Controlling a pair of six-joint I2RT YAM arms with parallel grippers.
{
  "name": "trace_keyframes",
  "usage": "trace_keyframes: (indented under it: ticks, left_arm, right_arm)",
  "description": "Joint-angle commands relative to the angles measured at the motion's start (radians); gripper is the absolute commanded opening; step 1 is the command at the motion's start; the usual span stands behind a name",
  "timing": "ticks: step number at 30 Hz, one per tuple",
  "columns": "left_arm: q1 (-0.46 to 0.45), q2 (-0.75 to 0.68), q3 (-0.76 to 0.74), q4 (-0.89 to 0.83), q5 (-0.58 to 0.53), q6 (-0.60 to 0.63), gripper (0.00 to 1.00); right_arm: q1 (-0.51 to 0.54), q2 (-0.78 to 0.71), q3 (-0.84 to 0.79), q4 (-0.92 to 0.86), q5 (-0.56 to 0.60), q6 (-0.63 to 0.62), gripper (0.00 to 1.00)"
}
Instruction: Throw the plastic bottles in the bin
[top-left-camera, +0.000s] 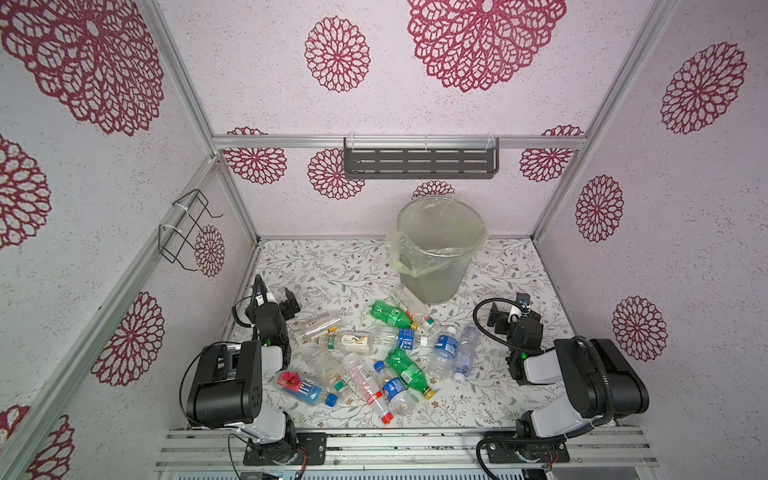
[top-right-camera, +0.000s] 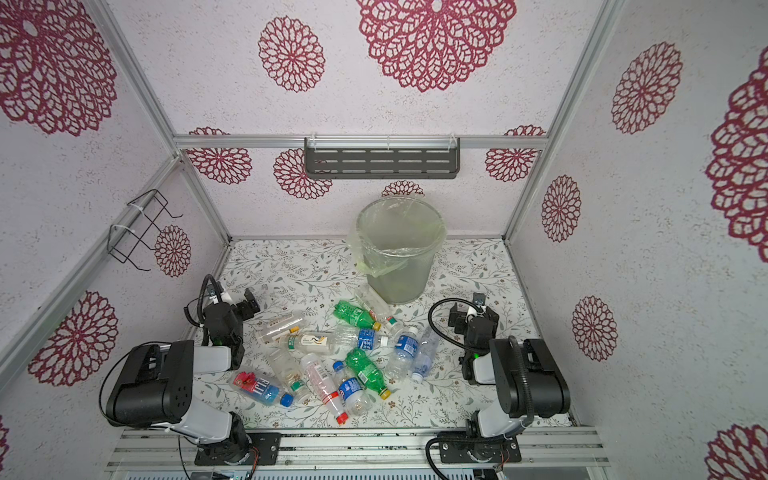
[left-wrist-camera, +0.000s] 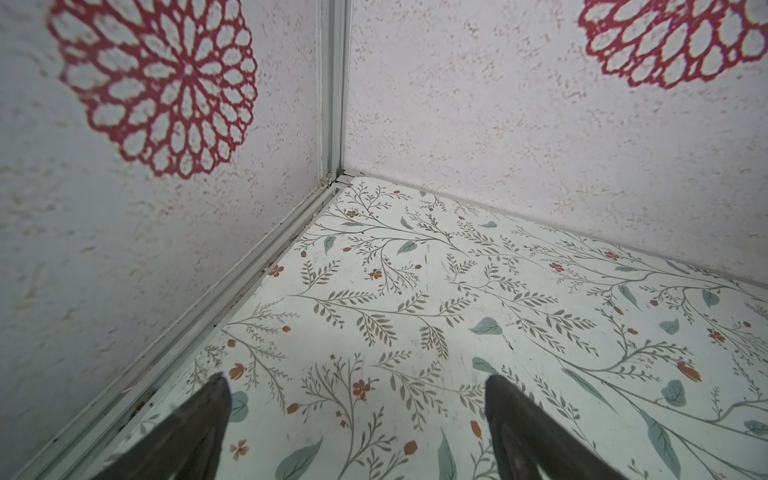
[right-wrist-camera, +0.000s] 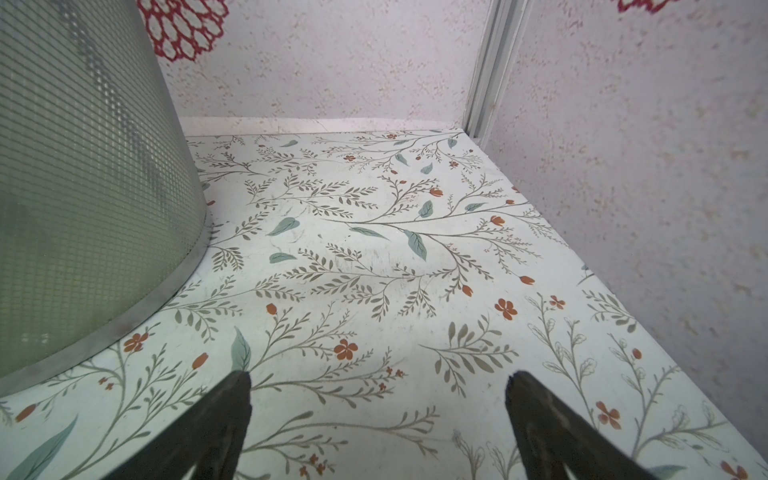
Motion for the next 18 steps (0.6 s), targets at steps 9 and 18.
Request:
trace_keyframes:
  ticks: [9,18]
  left_arm:
    - [-0.014,0.001,-0.014,0.042,-0.029,0.024,0.97]
    - [-0.015,0.002,-0.019,0.054,-0.067,0.015,0.97]
  right_arm:
    - [-0.001,-0.023,-0.007,0.081,0.045,0.005,0.99]
    - [0.0,-0.02,0.011,0.047,0.078,0.016,0.99]
